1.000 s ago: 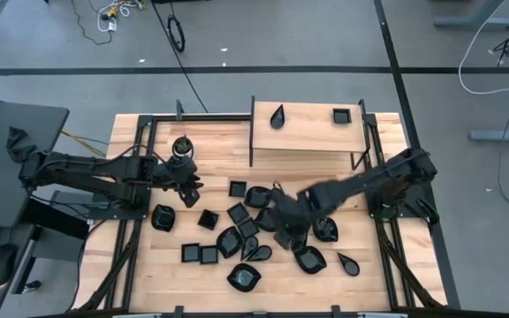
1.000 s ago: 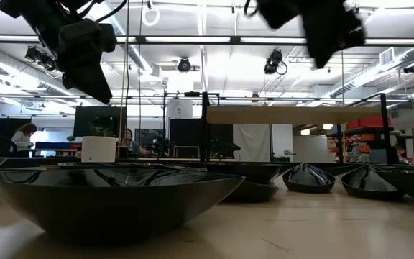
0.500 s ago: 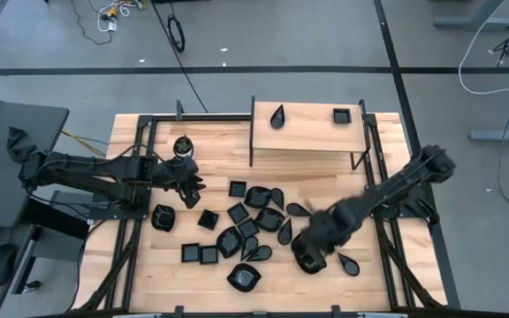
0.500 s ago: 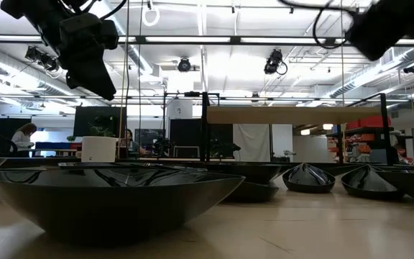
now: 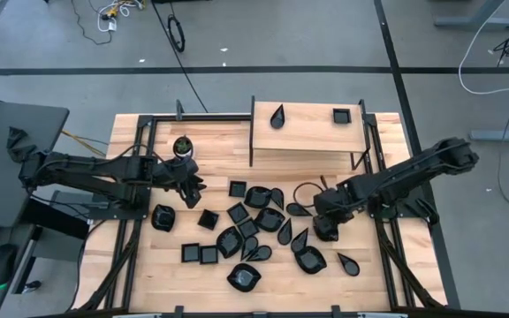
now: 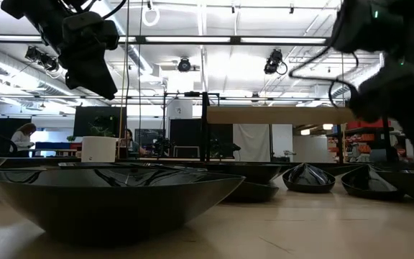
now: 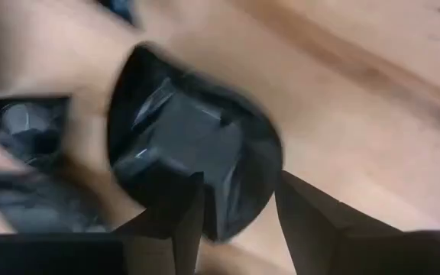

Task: Pick & Place Mini shaped plates
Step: Put the leaf-shaped plate on the shelf

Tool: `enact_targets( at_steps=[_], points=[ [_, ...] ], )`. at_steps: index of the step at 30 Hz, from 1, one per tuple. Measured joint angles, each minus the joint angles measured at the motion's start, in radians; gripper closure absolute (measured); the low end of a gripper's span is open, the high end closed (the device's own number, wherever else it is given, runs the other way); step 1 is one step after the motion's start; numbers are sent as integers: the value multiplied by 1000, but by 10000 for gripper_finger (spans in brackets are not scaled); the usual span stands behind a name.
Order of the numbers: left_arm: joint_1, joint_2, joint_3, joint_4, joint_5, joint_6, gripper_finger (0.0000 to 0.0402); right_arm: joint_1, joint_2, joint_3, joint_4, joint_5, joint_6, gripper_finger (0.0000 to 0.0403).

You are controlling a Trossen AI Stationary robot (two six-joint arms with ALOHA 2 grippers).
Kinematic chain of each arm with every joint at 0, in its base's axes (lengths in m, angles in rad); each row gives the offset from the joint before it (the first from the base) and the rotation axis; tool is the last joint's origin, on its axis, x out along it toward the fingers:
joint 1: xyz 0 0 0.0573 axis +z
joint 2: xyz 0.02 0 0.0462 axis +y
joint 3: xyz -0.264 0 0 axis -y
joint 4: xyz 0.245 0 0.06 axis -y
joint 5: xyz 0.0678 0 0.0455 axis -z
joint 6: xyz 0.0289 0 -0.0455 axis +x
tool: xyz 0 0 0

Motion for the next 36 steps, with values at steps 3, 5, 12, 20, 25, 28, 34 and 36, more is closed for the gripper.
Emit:
enact_targets(
  at_steps=[3,5,12,20,25,28,34,36],
  points=[
    [0,0,0,1,0,-3,276,-12,7,-33,4,35,23,238],
    [0,0,0,3,0,-8,276,-12,7,-40,18,57,20,238],
    [0,0,0,59,-21,-6,276,-13,7,-42,56,55,-49,252],
    [1,0,1,94,-45,2,276,-13,7,-42,68,39,-59,357],
    [1,0,1,94,-53,17,276,-13,-33,-2,68,5,-39,393],
    [1,0,1,94,-53,28,276,-13,-77,49,48,5,-16,393],
    [1,0,1,94,-57,31,276,-14,-162,184,23,89,79,398],
    [1,1,1,96,-57,45,276,-22,-177,239,20,155,110,400]
  ],
)
